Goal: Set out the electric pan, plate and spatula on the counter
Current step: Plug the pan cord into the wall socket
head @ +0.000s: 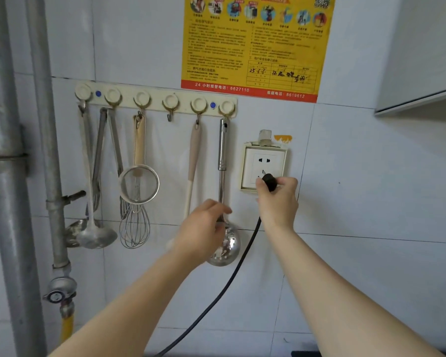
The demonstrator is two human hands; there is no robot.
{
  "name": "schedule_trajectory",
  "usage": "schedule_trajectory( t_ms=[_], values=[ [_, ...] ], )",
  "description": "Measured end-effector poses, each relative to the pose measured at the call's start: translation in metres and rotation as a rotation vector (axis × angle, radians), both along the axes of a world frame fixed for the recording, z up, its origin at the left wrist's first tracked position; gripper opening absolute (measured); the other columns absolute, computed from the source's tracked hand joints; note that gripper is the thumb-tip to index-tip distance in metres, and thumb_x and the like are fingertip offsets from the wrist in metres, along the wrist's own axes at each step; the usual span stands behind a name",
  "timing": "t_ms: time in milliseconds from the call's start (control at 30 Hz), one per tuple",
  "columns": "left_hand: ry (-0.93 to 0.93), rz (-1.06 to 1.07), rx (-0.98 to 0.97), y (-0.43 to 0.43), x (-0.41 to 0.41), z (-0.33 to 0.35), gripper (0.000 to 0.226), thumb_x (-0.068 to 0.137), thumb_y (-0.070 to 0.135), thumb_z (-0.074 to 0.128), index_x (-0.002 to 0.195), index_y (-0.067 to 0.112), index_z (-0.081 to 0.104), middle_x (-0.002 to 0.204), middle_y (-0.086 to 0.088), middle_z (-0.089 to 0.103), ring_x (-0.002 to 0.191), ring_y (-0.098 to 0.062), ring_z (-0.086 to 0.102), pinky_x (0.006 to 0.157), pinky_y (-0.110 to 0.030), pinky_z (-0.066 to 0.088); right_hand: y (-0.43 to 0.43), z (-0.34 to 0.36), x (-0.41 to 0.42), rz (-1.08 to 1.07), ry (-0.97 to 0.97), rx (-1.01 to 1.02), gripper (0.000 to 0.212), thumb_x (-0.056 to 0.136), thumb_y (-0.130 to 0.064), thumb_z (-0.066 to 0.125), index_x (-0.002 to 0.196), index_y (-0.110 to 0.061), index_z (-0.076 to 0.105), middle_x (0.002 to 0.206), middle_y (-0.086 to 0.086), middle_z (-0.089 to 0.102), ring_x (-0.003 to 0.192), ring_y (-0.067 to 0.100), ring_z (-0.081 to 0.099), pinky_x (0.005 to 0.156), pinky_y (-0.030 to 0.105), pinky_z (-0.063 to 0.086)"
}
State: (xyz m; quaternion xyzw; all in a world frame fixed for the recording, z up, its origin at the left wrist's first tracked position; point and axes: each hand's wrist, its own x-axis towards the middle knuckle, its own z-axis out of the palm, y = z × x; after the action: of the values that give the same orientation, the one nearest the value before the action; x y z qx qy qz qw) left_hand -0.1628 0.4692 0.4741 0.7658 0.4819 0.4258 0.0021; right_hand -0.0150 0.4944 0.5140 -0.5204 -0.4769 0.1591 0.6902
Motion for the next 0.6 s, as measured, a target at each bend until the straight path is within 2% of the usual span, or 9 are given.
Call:
schedule_trajectory(
  t_ms=[100,167,300,367,433,467,600],
  values=[
    [0.104,0.036,0.063,0.007,0.002,0.019,0.046,0.087,0.008,0.052,0.130,0.023,0.051,0.133,0.004,0.047,0.118,-0.017,0.048,0.084,-0.032,0.048,0.004,0.000,0.000,-0.053,0.008,-0.004,0.028,0.088,-0.031,0.063,0.105,-0.014,0.048,0.092,0.004,0.067,0.088,0.025,0.065,0.071,0.030,0.045],
    [0.150,0.049,0.109,0.011,0.003,0.026,0.053,0.086,0.009,0.053,0.137,0.023,0.044,0.141,0.003,0.042,0.128,-0.018,0.040,0.092,-0.032,0.045,0.007,-0.001,0.000,-0.063,0.023,0.003,0.025,0.088,-0.026,0.063,0.106,-0.015,0.050,0.093,0.006,0.070,0.088,0.026,0.066,0.072,0.031,0.047],
    [0.271,0.069,0.198,0.018,0.009,0.036,0.065,0.085,0.010,0.054,0.145,0.021,0.032,0.153,0.001,0.028,0.142,-0.018,0.021,0.113,-0.030,0.020,0.009,-0.002,0.003,-0.035,0.031,0.023,0.019,0.088,-0.022,0.064,0.098,-0.019,0.049,0.090,0.009,0.071,0.083,0.028,0.068,0.078,0.041,0.055],
    [0.348,0.087,0.203,0.022,0.014,0.037,0.071,0.085,0.013,0.054,0.149,0.020,0.022,0.158,0.001,0.017,0.146,-0.016,0.009,0.117,-0.031,0.009,0.010,-0.001,0.006,0.007,0.059,0.036,0.019,0.088,-0.023,0.065,0.096,-0.021,0.048,0.087,0.007,0.070,0.071,0.024,0.068,0.072,0.035,0.057],
    [0.430,0.127,0.206,0.027,0.019,0.037,0.076,0.088,0.017,0.053,0.151,0.020,0.011,0.160,0.002,0.007,0.147,-0.016,0.000,0.118,-0.034,0.002,0.009,0.000,0.009,0.050,0.086,0.039,0.019,0.088,-0.023,0.066,0.096,-0.021,0.049,0.080,0.002,0.068,0.056,0.016,0.064,0.058,0.020,0.053],
    [0.469,0.147,0.214,0.029,0.021,0.038,0.077,0.089,0.019,0.052,0.151,0.020,0.007,0.161,0.002,0.003,0.147,-0.016,-0.004,0.117,-0.035,-0.002,0.008,0.000,0.011,0.071,0.094,0.036,0.019,0.088,-0.022,0.066,0.098,-0.020,0.050,0.077,-0.001,0.066,0.053,0.013,0.063,0.055,0.016,0.052],
    [0.645,0.209,0.234,0.035,0.027,0.041,0.079,0.090,0.023,0.045,0.151,0.019,-0.005,0.160,0.000,-0.012,0.146,-0.017,-0.017,0.116,-0.038,-0.010,0.008,0.003,0.014,0.171,0.183,0.026,0.022,0.088,-0.017,0.067,0.103,-0.014,0.052,0.079,0.003,0.065,0.052,0.012,0.061,0.059,0.024,0.057]
  ],
)
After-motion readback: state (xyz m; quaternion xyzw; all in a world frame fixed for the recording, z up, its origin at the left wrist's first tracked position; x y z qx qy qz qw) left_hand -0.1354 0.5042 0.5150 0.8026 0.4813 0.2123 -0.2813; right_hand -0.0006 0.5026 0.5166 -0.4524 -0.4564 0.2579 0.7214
